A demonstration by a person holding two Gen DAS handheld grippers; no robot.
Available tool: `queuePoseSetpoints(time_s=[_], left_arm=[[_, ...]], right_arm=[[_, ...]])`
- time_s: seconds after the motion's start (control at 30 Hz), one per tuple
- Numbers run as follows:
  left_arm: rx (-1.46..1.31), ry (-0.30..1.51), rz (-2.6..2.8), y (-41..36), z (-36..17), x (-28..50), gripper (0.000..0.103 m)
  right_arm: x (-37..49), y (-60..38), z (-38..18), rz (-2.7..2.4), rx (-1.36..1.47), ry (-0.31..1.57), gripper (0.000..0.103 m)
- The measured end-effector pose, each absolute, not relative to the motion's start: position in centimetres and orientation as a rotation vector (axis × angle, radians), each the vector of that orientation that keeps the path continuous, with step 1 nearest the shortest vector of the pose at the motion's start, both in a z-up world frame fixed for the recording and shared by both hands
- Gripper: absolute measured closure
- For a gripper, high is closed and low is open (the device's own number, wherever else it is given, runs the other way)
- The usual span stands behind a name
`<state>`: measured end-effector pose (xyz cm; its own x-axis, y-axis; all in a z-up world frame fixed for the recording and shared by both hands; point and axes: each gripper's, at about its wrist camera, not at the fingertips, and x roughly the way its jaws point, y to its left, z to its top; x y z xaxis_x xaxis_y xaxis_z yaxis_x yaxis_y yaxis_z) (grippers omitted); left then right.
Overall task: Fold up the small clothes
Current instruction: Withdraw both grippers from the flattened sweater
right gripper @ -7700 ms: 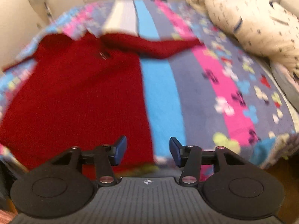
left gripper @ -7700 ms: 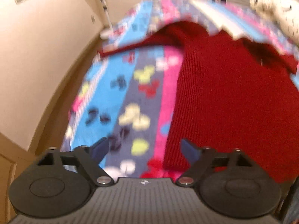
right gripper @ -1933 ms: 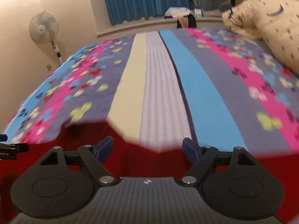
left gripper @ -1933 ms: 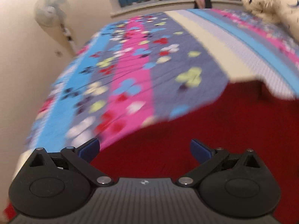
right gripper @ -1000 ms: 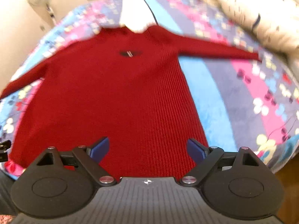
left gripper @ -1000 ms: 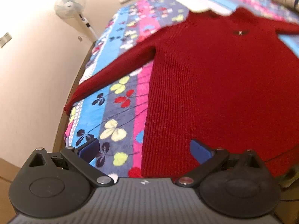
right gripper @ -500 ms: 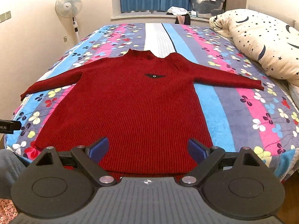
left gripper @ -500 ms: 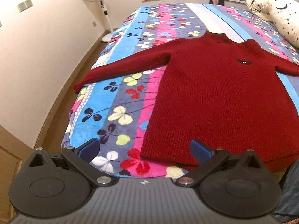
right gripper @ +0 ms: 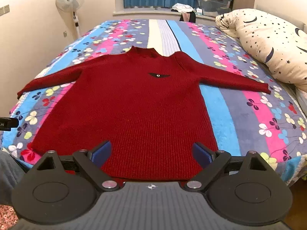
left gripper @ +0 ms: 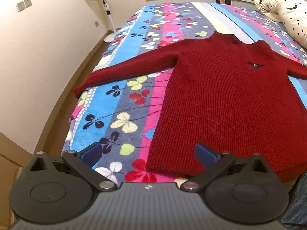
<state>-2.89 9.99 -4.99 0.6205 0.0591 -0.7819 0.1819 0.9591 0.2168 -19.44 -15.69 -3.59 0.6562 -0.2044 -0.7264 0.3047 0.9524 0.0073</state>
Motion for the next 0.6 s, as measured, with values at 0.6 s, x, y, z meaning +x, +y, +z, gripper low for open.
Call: queuePoseSetpoints(time_s=[0.6], left_arm=[[-0.257,0.854,0.313,24.2,-7.6,20.4,0.0]], right_arm=[[-10.9,-15.7,-5.4,-0.339,0.116,0.951,0.011]])
